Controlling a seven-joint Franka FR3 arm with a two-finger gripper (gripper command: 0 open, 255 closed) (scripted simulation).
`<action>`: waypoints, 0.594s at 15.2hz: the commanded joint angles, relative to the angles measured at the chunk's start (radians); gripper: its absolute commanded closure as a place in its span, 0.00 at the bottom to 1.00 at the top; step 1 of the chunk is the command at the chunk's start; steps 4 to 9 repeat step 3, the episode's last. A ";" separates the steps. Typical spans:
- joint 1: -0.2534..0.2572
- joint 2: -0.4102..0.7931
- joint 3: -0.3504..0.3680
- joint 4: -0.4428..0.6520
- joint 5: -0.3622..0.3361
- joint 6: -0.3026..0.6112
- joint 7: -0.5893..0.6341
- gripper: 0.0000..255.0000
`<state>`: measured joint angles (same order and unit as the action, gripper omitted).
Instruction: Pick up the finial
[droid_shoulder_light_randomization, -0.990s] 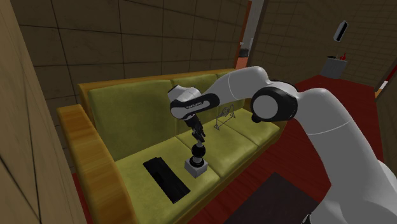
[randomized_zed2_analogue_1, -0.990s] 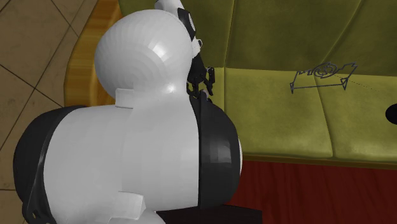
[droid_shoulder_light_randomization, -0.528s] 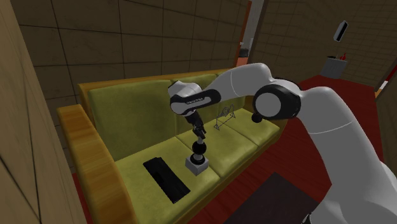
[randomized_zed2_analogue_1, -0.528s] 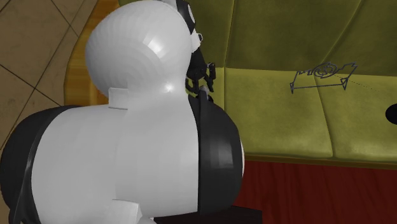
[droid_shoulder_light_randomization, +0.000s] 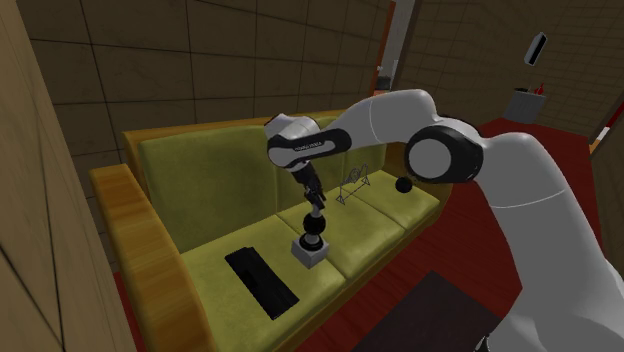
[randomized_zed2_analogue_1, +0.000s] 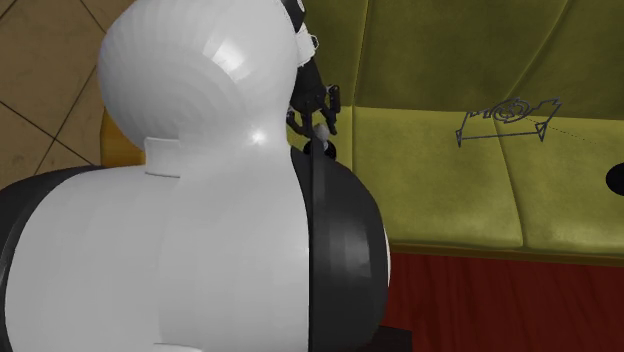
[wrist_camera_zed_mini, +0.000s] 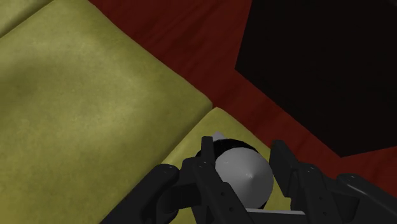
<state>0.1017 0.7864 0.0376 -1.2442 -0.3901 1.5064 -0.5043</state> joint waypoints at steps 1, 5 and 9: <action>0.001 -0.012 0.000 0.008 0.000 -0.018 -0.006 1.00; 0.001 -0.012 0.000 0.009 0.000 -0.019 -0.007 1.00; 0.001 -0.012 0.000 0.009 0.000 -0.019 -0.007 1.00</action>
